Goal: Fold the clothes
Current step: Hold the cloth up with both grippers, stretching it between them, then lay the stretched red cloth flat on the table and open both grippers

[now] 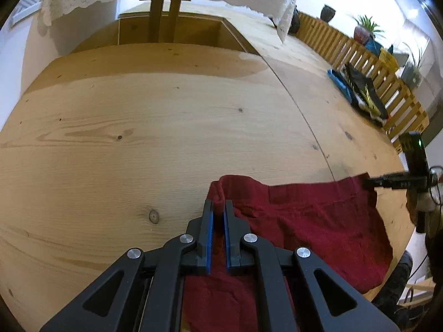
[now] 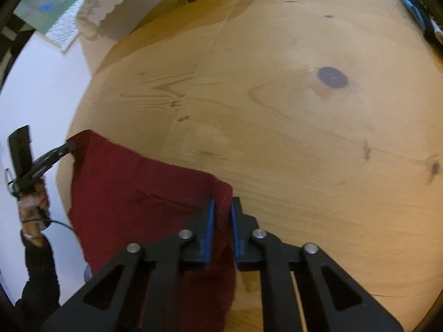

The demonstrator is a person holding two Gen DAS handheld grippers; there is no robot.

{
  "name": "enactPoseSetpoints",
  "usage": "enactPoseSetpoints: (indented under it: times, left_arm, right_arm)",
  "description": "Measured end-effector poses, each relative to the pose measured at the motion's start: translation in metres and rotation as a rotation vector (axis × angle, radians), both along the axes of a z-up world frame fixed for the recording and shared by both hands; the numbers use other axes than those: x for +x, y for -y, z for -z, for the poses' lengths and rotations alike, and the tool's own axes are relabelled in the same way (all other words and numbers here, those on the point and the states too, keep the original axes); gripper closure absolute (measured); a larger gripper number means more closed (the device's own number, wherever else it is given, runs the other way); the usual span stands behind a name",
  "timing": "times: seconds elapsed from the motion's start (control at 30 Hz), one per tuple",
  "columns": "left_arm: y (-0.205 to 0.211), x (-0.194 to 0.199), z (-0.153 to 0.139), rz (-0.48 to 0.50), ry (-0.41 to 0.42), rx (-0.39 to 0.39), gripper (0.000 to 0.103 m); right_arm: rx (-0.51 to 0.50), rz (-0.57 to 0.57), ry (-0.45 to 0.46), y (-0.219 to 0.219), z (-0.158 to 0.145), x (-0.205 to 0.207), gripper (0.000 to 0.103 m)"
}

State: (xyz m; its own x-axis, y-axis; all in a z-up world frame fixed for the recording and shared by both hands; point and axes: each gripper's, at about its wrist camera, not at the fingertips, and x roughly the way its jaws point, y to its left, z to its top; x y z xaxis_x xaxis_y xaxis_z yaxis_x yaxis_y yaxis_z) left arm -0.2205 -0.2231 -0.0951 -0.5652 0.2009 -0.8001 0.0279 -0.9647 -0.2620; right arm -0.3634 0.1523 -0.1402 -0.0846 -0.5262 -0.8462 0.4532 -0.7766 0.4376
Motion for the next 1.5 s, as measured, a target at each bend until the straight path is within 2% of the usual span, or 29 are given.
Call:
enactPoseSetpoints:
  times: [0.07, 0.17, 0.4, 0.5, 0.6, 0.73, 0.9, 1.03, 1.17, 1.3, 1.33, 1.4, 1.47, 1.5]
  left_arm:
    - [0.003, 0.007, -0.007, -0.010, -0.036, 0.026, 0.097]
    - [0.001, 0.026, -0.037, -0.014, -0.133, 0.031, 0.097]
    - [-0.029, 0.074, -0.144, 0.044, -0.390, -0.018, 0.097]
    - [-0.042, 0.087, -0.184, 0.070, -0.476, -0.048, 0.097]
    - [-0.056, 0.102, -0.210, 0.090, -0.541, -0.059, 0.097]
    - [-0.072, 0.124, -0.229, 0.121, -0.596, -0.076, 0.097]
    - [-0.078, 0.122, -0.227, 0.155, -0.567, -0.077, 0.097]
    - [-0.085, 0.084, -0.201, 0.164, -0.486, -0.066, 0.097]
    - [-0.095, 0.007, -0.145, 0.175, -0.331, -0.046, 0.097]
    - [-0.109, -0.093, -0.051, 0.181, -0.103, -0.066, 0.095]
    - [-0.110, -0.111, -0.031, 0.177, -0.050, -0.050, 0.095]
    - [-0.113, -0.142, 0.002, 0.151, 0.051, -0.094, 0.092]
    - [-0.111, -0.151, 0.011, 0.131, 0.064, -0.140, 0.095]
    - [-0.109, -0.149, 0.007, 0.125, 0.051, -0.143, 0.091]
  right_arm:
    - [-0.047, 0.012, -0.034, -0.007, -0.014, 0.007, 0.093]
    - [-0.143, 0.049, -0.122, -0.028, -0.058, 0.020, 0.093]
    - [-0.244, 0.099, -0.444, -0.082, -0.203, 0.076, 0.093]
    - [-0.268, 0.107, -0.553, -0.101, -0.254, 0.106, 0.093]
    - [-0.269, 0.124, -0.620, -0.110, -0.279, 0.132, 0.093]
    - [-0.272, 0.147, -0.666, -0.124, -0.289, 0.160, 0.093]
    - [-0.251, 0.174, -0.670, -0.139, -0.280, 0.174, 0.093]
    - [-0.217, 0.202, -0.590, -0.146, -0.243, 0.141, 0.093]
    - [-0.144, 0.240, -0.467, -0.143, -0.179, 0.076, 0.093]
    - [0.024, 0.274, -0.335, -0.135, -0.094, -0.012, 0.092]
    - [0.064, 0.280, -0.308, -0.133, -0.078, -0.029, 0.091]
    - [0.131, 0.289, -0.276, -0.132, -0.061, -0.049, 0.087]
    - [0.198, 0.298, -0.243, -0.131, -0.044, -0.069, 0.086]
    - [0.231, 0.303, -0.227, -0.131, -0.036, -0.079, 0.080]
